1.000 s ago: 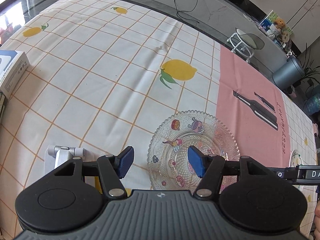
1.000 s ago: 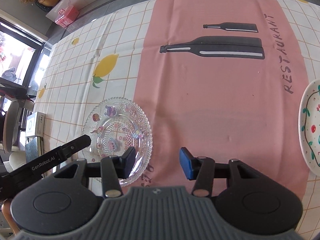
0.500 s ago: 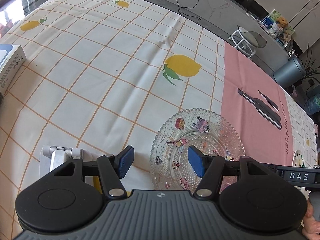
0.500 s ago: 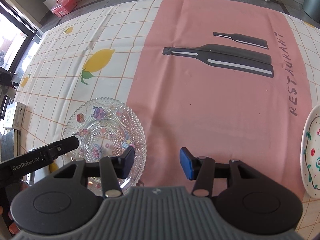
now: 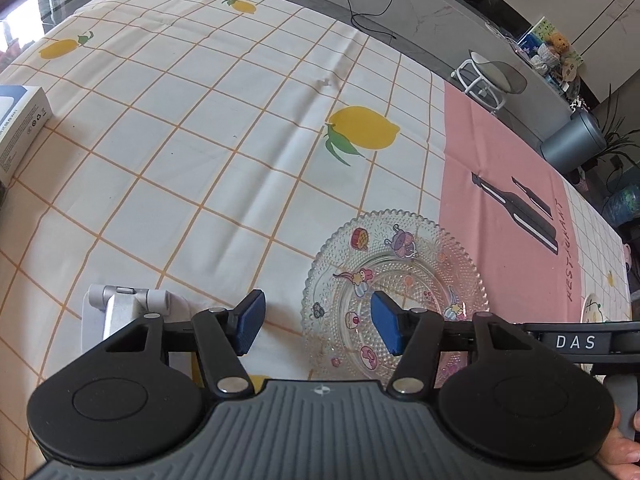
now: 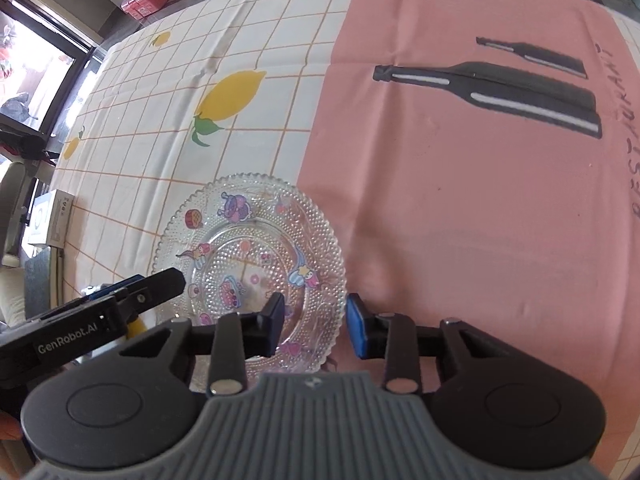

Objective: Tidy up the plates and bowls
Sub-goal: 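Close the right gripper on the glass plate rim while the left gripper closes too, then lift the glass plate with both grippers and carry it toward the stacked pot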

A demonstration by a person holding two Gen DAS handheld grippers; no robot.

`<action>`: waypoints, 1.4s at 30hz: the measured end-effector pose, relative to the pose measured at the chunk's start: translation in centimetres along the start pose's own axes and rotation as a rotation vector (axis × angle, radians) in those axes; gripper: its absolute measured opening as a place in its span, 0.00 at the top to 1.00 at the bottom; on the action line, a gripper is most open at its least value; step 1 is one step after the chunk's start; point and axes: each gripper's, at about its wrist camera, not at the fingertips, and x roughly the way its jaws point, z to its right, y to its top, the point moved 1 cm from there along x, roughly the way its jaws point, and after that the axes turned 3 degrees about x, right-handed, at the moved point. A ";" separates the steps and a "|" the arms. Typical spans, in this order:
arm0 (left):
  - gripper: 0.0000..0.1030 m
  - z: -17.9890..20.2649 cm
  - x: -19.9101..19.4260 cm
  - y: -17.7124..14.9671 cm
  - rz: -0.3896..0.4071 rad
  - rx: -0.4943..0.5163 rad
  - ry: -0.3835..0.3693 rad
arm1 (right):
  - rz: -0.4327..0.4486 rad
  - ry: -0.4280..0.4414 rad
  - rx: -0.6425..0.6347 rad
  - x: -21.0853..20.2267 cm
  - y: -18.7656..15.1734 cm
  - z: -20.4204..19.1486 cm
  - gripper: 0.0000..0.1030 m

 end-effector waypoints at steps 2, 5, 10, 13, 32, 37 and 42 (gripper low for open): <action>0.38 0.1 -0.1 -0.4 0.017 -0.020 -0.024 | -0.012 0.017 0.023 0.1 0.0 0.2 0.71; 0.44 0.3 -0.2 -0.8 0.039 -0.054 -0.006 | -0.039 0.047 0.074 0.4 -0.1 0.7 0.82; 0.48 0.2 -0.3 -0.9 0.045 -0.099 0.000 | -0.034 0.037 0.090 0.2 -0.2 0.5 0.83; 0.54 0.3 -0.4 -0.9 0.038 -0.099 0.000 | -0.019 0.023 0.080 0.1 -0.3 0.4 0.83; 0.86 1.9 -2.2 -0.6 0.055 -0.070 0.020 | 0.062 0.030 0.132 -2.6 -0.4 2.1 0.85; 0.86 2.7 -2.7 -0.2 0.044 -0.092 0.024 | 0.060 0.048 0.121 -3.7 -0.7 2.2 0.86; 0.86 4.5 -3.5 0.5 0.026 -0.079 -0.019 | 0.089 0.087 0.140 -6.0 -0.5 3.8 0.87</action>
